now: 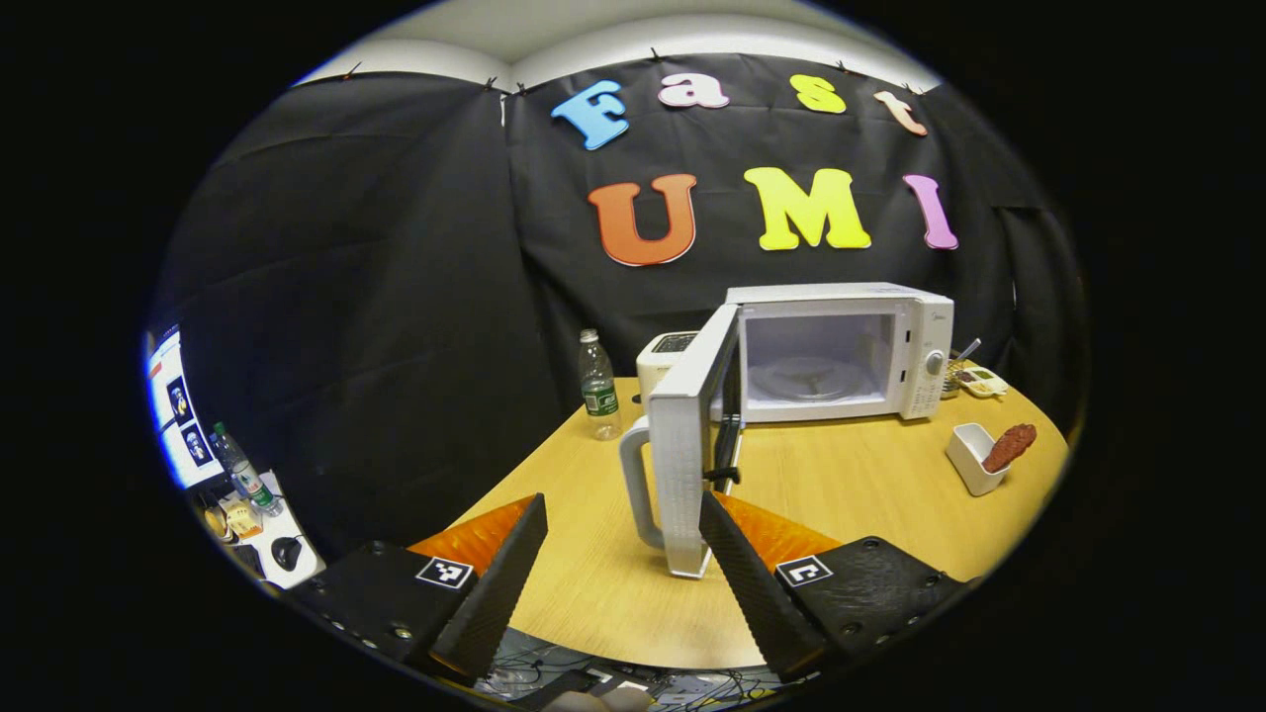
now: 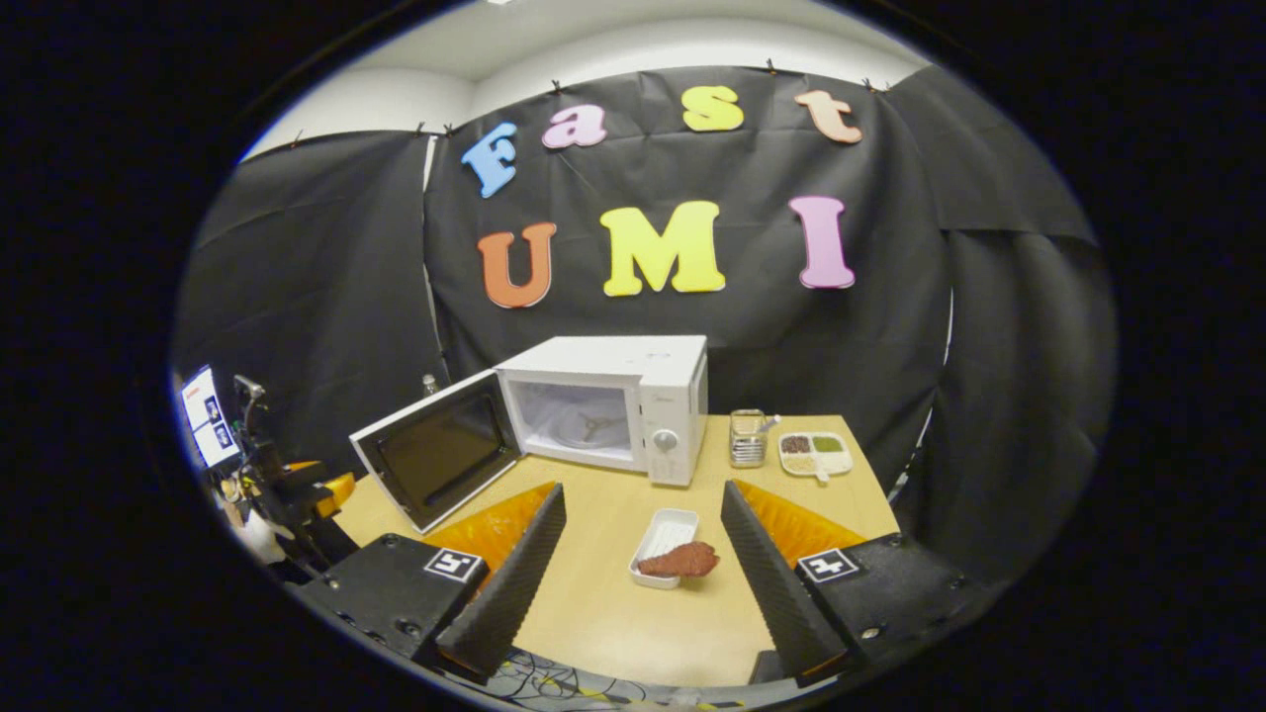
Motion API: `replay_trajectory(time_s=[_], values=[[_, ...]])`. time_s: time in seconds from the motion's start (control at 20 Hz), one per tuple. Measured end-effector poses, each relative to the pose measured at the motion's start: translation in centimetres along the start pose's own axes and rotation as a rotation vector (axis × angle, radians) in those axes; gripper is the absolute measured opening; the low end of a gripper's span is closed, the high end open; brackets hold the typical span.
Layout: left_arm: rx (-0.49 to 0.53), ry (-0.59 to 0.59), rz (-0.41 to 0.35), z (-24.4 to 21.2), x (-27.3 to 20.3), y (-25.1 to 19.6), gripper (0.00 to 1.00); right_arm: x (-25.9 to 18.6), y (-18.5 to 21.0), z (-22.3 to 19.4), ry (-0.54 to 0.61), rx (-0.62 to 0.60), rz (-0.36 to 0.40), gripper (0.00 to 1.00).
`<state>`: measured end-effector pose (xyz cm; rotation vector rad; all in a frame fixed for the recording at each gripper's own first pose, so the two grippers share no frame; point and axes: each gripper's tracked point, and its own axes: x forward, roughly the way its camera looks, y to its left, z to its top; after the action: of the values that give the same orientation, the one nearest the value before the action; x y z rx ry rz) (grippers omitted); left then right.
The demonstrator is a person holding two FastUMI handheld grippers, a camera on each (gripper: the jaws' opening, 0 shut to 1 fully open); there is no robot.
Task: Open the microwave oven with the left hand, put the food in, and close the microwave oven.
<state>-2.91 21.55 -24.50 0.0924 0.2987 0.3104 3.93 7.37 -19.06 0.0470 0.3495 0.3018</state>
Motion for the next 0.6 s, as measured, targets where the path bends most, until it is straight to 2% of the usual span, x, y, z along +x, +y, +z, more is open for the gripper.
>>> replay_trajectory(time_s=[0.1, 0.15, 0.2, 0.25, 0.45, 0.5, 0.55, 0.6], values=[[-0.036, -0.010, -0.020, 1.5, -1.3, -2.2, 0.95, 2.1, -2.0, -2.6, 0.055, 0.016, 0.006, 1.00], [-0.051, -0.014, -0.024, 2.2, -1.5, -3.4, 0.95, 3.2, -2.9, -4.0, 0.087, 0.032, 0.016, 0.95], [-0.056, -0.019, -0.023, 3.0, -1.9, -4.3, 0.95, 4.4, -3.5, -5.2, 0.118, 0.052, 0.030, 0.99], [-0.051, -0.023, -0.023, 3.7, -2.1, -5.3, 0.95, 5.7, -4.2, -6.3, 0.152, 0.075, 0.041, 0.90], [-0.017, -0.033, -0.011, 6.6, -2.2, -8.4, 0.95, 10.5, -5.9, -10.3, 0.276, 0.126, 0.111, 0.88], [-0.012, -0.036, -0.001, 7.4, -2.1, -8.9, 0.95, 11.5, -6.1, -10.6, 0.290, 0.140, 0.133, 0.96], [-0.014, -0.033, 0.007, 7.9, -2.1, -9.3, 0.95, 12.5, -6.3, -11.1, 0.308, 0.146, 0.153, 0.87], [-0.022, -0.028, 0.015, 8.2, -2.0, -9.9, 0.95, 13.5, -6.3, -11.7, 0.332, 0.151, 0.176, 0.86]])
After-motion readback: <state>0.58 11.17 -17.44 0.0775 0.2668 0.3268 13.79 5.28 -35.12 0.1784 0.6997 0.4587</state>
